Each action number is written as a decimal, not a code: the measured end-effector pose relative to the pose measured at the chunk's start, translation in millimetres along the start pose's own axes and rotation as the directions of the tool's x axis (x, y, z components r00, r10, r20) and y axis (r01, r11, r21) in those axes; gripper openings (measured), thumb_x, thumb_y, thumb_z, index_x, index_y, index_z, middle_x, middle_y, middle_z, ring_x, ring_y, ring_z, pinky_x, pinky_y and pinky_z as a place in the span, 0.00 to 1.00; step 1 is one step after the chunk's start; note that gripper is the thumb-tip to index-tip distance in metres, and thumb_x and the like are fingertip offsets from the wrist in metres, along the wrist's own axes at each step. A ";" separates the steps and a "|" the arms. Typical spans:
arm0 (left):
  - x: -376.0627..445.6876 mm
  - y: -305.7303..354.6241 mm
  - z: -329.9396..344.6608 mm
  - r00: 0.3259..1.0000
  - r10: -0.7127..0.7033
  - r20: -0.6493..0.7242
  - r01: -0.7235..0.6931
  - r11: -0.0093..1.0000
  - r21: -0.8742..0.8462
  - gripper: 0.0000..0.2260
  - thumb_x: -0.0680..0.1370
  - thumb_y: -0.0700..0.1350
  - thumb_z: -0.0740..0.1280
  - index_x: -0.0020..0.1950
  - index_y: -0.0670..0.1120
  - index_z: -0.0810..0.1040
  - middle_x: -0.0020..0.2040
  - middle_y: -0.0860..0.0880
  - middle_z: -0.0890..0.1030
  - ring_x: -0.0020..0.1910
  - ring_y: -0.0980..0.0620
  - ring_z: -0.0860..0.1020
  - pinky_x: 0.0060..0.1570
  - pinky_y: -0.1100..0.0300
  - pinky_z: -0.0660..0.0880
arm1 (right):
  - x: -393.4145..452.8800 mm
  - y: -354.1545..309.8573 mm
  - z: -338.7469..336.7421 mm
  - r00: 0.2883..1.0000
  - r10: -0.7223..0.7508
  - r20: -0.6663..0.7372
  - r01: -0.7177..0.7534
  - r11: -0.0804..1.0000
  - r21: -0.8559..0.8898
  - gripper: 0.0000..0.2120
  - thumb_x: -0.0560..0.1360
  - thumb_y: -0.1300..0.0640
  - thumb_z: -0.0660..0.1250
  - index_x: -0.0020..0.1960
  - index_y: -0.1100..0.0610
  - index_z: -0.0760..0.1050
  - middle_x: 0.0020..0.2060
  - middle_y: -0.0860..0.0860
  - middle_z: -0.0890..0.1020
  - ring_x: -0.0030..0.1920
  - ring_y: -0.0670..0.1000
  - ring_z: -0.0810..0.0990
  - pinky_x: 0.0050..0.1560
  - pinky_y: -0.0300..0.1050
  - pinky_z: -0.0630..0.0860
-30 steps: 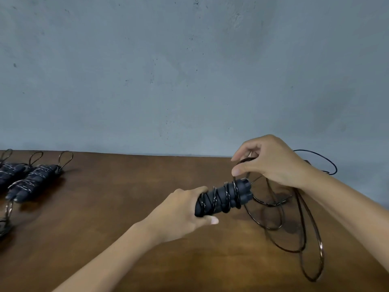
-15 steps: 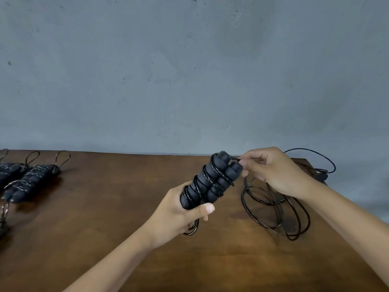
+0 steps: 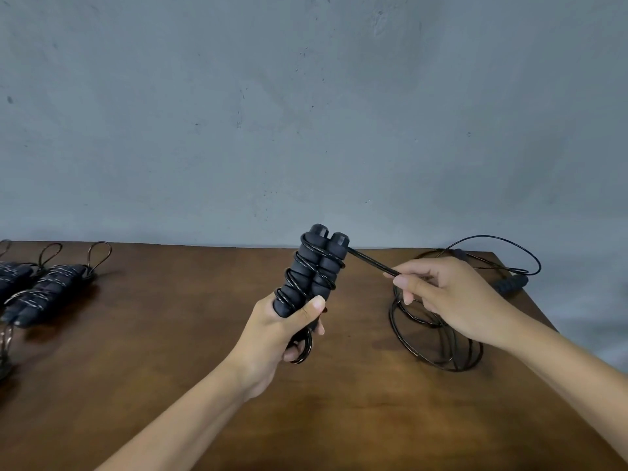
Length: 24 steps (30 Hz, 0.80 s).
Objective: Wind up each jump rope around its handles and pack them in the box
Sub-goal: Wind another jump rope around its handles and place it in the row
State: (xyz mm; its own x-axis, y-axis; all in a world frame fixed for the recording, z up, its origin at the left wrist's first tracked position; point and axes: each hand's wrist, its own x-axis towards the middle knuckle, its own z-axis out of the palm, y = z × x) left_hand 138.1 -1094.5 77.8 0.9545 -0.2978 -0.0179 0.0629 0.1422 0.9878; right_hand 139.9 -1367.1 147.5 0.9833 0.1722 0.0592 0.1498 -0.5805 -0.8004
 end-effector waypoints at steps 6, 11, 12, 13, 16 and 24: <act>2.5 0.1 2.4 0.990 -0.073 -0.118 0.079 0.996 0.047 0.19 0.79 0.51 0.76 0.56 0.37 0.78 0.38 0.42 0.80 0.27 0.49 0.63 0.27 0.60 0.60 | -12.6 -13.1 2.0 0.997 -0.068 -0.033 0.055 0.950 -0.306 0.09 0.83 0.53 0.64 0.55 0.44 0.83 0.38 0.40 0.83 0.38 0.39 0.79 0.41 0.32 0.72; 3.0 1.7 1.7 0.982 -0.112 -0.151 0.142 0.969 0.201 0.13 0.78 0.49 0.75 0.53 0.41 0.78 0.35 0.44 0.81 0.26 0.51 0.66 0.26 0.63 0.63 | -24.1 -29.0 -3.5 0.982 -0.170 0.086 0.188 0.787 -0.588 0.13 0.85 0.51 0.59 0.65 0.48 0.78 0.51 0.39 0.80 0.53 0.43 0.78 0.57 0.47 0.76; 3.1 2.8 1.5 0.983 -0.118 -0.144 0.151 0.958 0.244 0.13 0.78 0.50 0.76 0.52 0.43 0.78 0.35 0.45 0.81 0.26 0.51 0.67 0.26 0.63 0.64 | -26.1 -34.1 -3.5 0.978 -0.162 0.131 0.208 0.748 -0.630 0.14 0.85 0.51 0.57 0.67 0.48 0.76 0.52 0.39 0.78 0.53 0.44 0.78 0.55 0.46 0.77; 3.2 4.3 1.3 0.983 -0.125 -0.131 0.159 0.944 0.289 0.13 0.78 0.51 0.76 0.51 0.44 0.78 0.34 0.45 0.81 0.26 0.51 0.68 0.27 0.63 0.65 | -27.9 -39.7 -3.4 0.973 -0.155 0.171 0.230 0.705 -0.671 0.14 0.86 0.52 0.56 0.68 0.48 0.74 0.53 0.39 0.77 0.52 0.45 0.78 0.52 0.45 0.77; 3.0 11.7 2.8 0.988 -0.138 -0.067 0.153 0.879 0.452 0.13 0.77 0.52 0.76 0.49 0.45 0.78 0.34 0.48 0.81 0.26 0.55 0.74 0.30 0.64 0.69 | -29.5 -53.4 -4.3 0.954 -0.185 0.236 0.300 0.602 -0.740 0.17 0.85 0.60 0.57 0.70 0.45 0.71 0.57 0.38 0.75 0.51 0.45 0.77 0.42 0.39 0.71; 7.0 32.5 9.1 0.991 -0.129 0.028 0.048 0.550 0.834 0.13 0.73 0.58 0.77 0.45 0.54 0.76 0.36 0.51 0.82 0.32 0.53 0.78 0.38 0.57 0.76 | -25.9 -75.4 -6.1 0.890 -0.198 0.411 0.455 0.308 -0.836 0.24 0.74 0.70 0.57 0.65 0.50 0.69 0.53 0.46 0.73 0.51 0.50 0.74 0.41 0.46 0.69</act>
State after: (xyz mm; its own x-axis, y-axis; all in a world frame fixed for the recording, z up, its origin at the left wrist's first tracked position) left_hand 144.2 -1100.5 111.2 0.9300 -0.3396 -0.1407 -0.1625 -0.7232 0.6713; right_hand 103.7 -1332.7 210.0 0.8028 0.5953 -0.0339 0.5795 -0.7656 0.2793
